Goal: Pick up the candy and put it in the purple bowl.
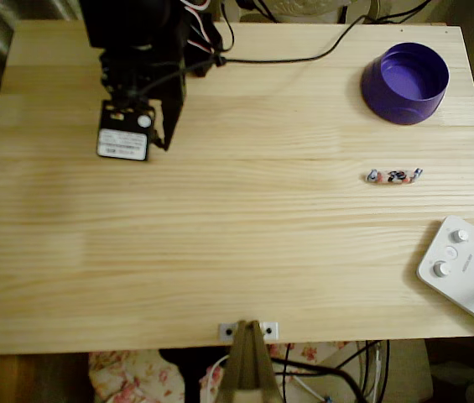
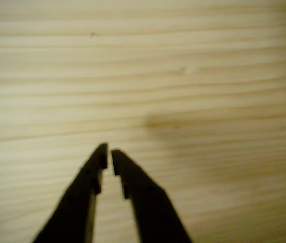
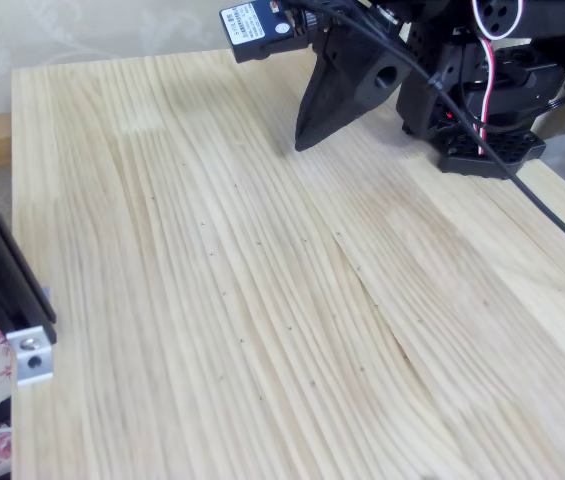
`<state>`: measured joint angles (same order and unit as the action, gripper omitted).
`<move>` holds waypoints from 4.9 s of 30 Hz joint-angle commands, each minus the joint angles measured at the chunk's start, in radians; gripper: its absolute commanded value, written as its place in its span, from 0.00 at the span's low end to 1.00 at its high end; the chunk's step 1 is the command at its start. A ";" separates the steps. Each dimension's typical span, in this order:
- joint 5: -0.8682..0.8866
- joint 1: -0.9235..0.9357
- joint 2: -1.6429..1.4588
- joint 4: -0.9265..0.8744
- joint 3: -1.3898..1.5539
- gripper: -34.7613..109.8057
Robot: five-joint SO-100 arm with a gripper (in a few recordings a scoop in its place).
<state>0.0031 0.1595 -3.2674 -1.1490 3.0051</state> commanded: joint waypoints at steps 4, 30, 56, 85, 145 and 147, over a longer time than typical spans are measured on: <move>0.008 0.006 -0.031 0.009 -0.015 0.23; 0.008 0.006 -0.031 0.009 -0.015 0.23; 0.008 0.006 -0.031 0.009 -0.015 0.23; 0.008 0.006 -0.031 0.009 -0.015 0.23; -0.368 -0.061 0.348 0.055 -0.391 0.23; -0.379 -0.069 0.399 0.084 -0.407 0.23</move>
<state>-0.3421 0.0905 -2.9146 -1.0999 2.7105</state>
